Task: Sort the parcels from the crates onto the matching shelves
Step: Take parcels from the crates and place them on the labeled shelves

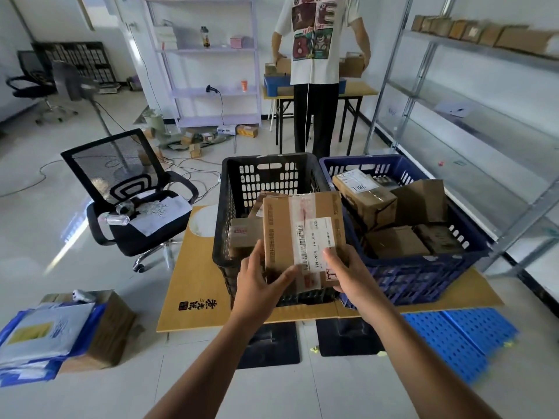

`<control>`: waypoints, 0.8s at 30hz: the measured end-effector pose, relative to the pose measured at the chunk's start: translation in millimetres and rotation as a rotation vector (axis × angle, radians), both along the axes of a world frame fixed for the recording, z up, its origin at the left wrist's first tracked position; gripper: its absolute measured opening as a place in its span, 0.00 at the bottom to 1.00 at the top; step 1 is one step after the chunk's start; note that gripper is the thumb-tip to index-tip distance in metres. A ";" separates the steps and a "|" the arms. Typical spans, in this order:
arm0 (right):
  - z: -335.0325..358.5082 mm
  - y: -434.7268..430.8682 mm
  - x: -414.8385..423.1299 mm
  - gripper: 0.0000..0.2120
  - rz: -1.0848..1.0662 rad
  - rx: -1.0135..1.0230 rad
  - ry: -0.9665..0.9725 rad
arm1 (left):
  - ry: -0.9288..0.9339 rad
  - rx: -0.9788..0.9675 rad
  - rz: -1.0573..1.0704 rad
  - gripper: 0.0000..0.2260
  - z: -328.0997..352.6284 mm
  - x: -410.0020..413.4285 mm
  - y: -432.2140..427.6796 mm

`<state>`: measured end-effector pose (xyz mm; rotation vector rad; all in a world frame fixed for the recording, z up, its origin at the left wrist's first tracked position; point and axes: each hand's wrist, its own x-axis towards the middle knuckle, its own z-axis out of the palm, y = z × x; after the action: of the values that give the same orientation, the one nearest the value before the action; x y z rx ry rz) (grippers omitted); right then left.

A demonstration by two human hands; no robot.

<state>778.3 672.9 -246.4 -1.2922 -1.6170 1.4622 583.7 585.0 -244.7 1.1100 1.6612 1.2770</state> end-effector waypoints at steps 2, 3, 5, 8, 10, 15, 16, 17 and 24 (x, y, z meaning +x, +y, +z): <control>-1.4 0.7 2.4 0.20 0.018 0.020 -0.010 | -0.097 -0.033 -0.029 0.47 -3.0 -2.1 -0.6; -1.5 0.7 3.2 0.19 0.024 0.013 -0.009 | -0.157 -0.028 -0.043 0.47 -4.1 -4.0 -0.4; 0.5 -0.7 2.9 0.19 0.023 -0.026 0.003 | -0.295 0.001 -0.070 0.43 -6.2 -7.8 0.5; 9.3 -3.9 2.2 0.18 0.025 -0.112 0.083 | -0.408 0.038 -0.093 0.37 -9.0 -7.4 -0.3; 14.4 -6.9 5.2 0.22 0.072 -0.112 0.157 | -0.427 0.051 -0.072 0.36 -11.3 -2.6 -0.1; 30.1 -11.3 13.1 0.27 0.158 0.031 0.221 | -0.492 0.031 -0.025 0.35 -7.0 14.5 0.7; 32.3 -9.8 14.5 0.27 0.139 0.043 0.222 | -0.500 0.028 -0.021 0.35 -5.7 16.5 1.6; 32.6 -8.3 16.5 0.26 0.138 0.050 0.221 | -0.506 0.034 -0.020 0.35 -5.0 17.2 2.1; 39.3 11.4 46.6 0.24 -0.100 0.017 0.348 | -0.442 0.095 -0.041 0.40 12.1 -1.5 2.0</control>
<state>825.0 684.4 -207.1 -1.0250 -1.3155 1.5102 582.2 587.1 -232.6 0.8331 1.2539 1.4629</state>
